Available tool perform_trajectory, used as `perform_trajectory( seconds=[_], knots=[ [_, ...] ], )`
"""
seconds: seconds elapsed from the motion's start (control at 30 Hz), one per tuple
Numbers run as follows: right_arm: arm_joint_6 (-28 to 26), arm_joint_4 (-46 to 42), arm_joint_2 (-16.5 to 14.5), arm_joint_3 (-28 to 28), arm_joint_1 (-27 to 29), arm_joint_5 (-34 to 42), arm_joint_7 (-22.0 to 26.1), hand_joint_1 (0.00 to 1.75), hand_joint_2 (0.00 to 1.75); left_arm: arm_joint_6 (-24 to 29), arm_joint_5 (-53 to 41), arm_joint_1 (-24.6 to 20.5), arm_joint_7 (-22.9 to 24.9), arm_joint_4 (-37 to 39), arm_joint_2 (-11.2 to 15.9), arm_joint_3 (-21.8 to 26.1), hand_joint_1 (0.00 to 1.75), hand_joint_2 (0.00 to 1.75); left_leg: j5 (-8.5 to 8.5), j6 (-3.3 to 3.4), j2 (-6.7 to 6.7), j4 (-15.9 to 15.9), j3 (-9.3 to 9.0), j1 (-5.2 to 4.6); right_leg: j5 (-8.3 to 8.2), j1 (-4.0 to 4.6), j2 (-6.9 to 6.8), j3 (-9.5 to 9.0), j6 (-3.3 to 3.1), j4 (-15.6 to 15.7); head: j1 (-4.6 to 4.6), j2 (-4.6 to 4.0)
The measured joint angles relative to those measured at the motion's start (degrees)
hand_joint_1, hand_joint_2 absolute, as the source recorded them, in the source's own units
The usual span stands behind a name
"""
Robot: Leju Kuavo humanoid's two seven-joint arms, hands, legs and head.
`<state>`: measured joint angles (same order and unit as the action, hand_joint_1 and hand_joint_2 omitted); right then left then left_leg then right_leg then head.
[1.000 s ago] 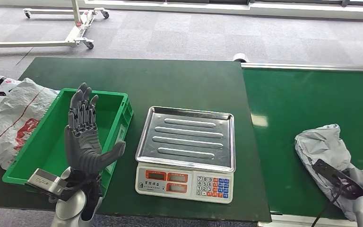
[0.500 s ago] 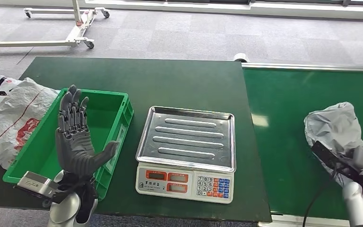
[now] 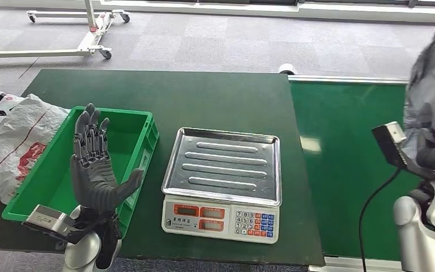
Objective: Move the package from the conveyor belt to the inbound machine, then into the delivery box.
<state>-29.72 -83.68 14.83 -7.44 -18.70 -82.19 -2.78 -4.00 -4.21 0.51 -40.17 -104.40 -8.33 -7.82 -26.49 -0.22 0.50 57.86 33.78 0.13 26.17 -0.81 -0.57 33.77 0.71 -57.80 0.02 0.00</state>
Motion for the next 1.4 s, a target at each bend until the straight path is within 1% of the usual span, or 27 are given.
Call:
perform_trajectory(
  seconds=[0.03, 0.1, 0.13, 0.2, 0.27, 0.33, 0.43, 0.5, 0.63, 0.77, 0.9, 1.03, 1.2, 1.33, 1.4],
  knots=[
    [2.9, -1.0, -1.3, 1.5, 0.1, 2.5, 4.8, 1.75, 1.75, 0.0, 0.0, 0.0, 0.0, 0.0, 0.0, 0.0, 0.00, 1.75, 0.03, 0.00, 0.00, 0.0, -0.09, 0.01, 0.00, 0.01, 0.00, 0.02, 0.00, 0.0, 0.00, 0.00],
    [8.0, -2.8, -3.3, 4.8, 0.3, 5.4, 12.1, 1.75, 1.75, 0.0, 0.0, 0.0, 0.0, 0.0, 0.0, 0.0, 0.00, 1.75, 0.13, -0.01, -0.12, 0.0, -0.14, 0.06, -0.01, 0.07, -0.12, 0.04, -0.01, 0.0, 0.02, 0.00],
    [10.3, -3.8, -4.4, 6.8, 0.6, 6.0, 15.1, 1.75, 1.75, 0.0, 0.0, 0.0, 0.0, 0.0, 0.0, 0.0, 0.00, 1.75, 0.15, -0.03, -0.19, 0.0, -0.13, 0.08, -0.01, 0.10, -0.18, 0.04, -0.02, 0.0, 0.02, 0.00],
    [13.4, -5.7, -6.5, 11.5, 1.6, 5.4, 19.3, 1.75, 1.75, 0.0, -0.2, -0.2, 0.0, 0.1, 0.0, 0.0, 0.00, 1.75, 0.16, -0.05, -0.22, 0.0, -0.12, 0.14, 0.01, 0.15, -0.21, 0.03, -0.04, 0.0, 0.01, 0.00],
    [15.0, -7.2, -8.4, 16.4, 2.9, 4.5, 21.8, 1.75, 1.75, 0.1, -0.4, -0.5, 0.0, 0.3, 0.0, 0.0, 0.00, 1.75, 0.15, -0.07, -0.22, 0.0, -0.11, 0.16, 0.03, 0.16, -0.20, 0.04, -0.08, 0.0, 0.00, 0.00],
    [15.6, -8.1, -9.4, 20.7, 3.7, 4.5, 23.1, 1.75, 1.75, 0.4, -0.6, -0.6, 0.0, 0.5, 0.0, 0.0, 0.00, 1.75, 0.15, -0.07, -0.23, 0.0, -0.09, 0.16, 0.05, 0.16, -0.20, 0.06, -0.10, 0.0, 0.00, 0.00],
    [16.0, -8.9, -9.9, 25.4, 4.2, 5.8, 24.1, 1.75, 1.75, 0.8, -0.6, -0.6, 0.0, 0.5, 0.0, 0.0, 0.00, 1.75, 0.13, -0.07, -0.23, 0.0, -0.07, 0.15, 0.07, 0.15, -0.20, 0.07, -0.11, 0.0, 0.01, 0.00],
    [15.9, -9.2, -9.9, 27.4, 4.4, 6.7, 24.3, 1.75, 1.75, 1.0, -0.6, -0.5, 0.0, 0.5, 0.0, 0.0, 0.00, 1.75, 0.11, -0.06, -0.22, 0.0, -0.07, 0.13, 0.07, 0.13, -0.20, 0.06, -0.11, 0.0, 0.02, 0.00],
    [15.0, -9.4, -9.9, 30.0, 4.6, 7.1, 23.5, 0.00, 1.75, 1.4, -0.8, -0.3, 0.0, 0.5, 0.0, 0.0, 0.00, 1.75, 0.11, -0.05, -0.21, 0.0, -0.08, 0.07, 0.06, 0.07, -0.19, 0.06, -0.10, 0.0, 0.01, 0.00],
    [11.3, -9.4, -9.9, 30.4, 4.6, 3.2, 19.7, 0.00, 1.75, 2.4, -1.0, 0.1, 0.0, 0.5, 0.0, 0.0, 0.00, 1.75, 0.11, -0.06, -0.21, 0.0, -0.10, 0.08, 0.04, 0.08, -0.19, 0.05, -0.10, 0.0, 0.01, 0.00],
    [10.4, -9.4, -9.9, 30.5, 4.5, 1.4, 18.5, 0.00, 0.00, 3.0, -0.7, 0.7, 0.0, 0.4, 0.0, 0.0, 0.00, 1.75, 0.12, -0.06, -0.21, 0.0, -0.10, 0.08, 0.04, 0.09, -0.18, 0.06, -0.10, 0.0, 0.00, 0.00],
    [11.1, -9.4, -9.7, 30.8, 4.7, 2.9, 18.8, 0.00, 0.00, 3.0, -0.5, 1.4, 0.0, 0.3, 0.1, 0.0, 0.00, 1.75, 0.11, -0.07, -0.21, 0.0, -0.10, 0.08, 0.05, 0.09, -0.18, 0.07, -0.10, 0.0, 0.00, 0.00],
    [13.6, -9.4, -9.0, 31.1, 5.4, 6.4, 19.2, 0.00, 0.00, 3.0, -0.5, 1.9, 0.0, 0.0, 0.1, 0.0, 0.00, 1.75, 0.10, -0.06, -0.21, 0.0, -0.09, 0.08, 0.06, 0.08, -0.18, 0.07, -0.10, 0.0, 0.00, 0.00],
    [17.7, -9.1, -8.4, 31.1, 5.9, 11.3, 20.4, 0.00, 0.00, 3.0, -0.4, 2.2, 0.0, 0.0, 0.1, 0.0, 0.00, 1.75, 0.10, -0.06, -0.20, 0.0, -0.09, 0.08, 0.05, 0.08, -0.18, 0.08, -0.10, 0.0, 0.00, 0.00],
    [20.0, -8.8, -8.2, 31.1, 5.9, 16.2, 21.8, 0.00, 0.00, 3.0, -0.4, 2.2, 0.0, 0.0, 0.1, 0.0, 0.00, 1.75, 0.10, -0.06, -0.20, 0.0, -0.10, 0.08, 0.05, 0.08, -0.18, 0.08, -0.10, 0.0, 0.01, 0.00]
  ],
)
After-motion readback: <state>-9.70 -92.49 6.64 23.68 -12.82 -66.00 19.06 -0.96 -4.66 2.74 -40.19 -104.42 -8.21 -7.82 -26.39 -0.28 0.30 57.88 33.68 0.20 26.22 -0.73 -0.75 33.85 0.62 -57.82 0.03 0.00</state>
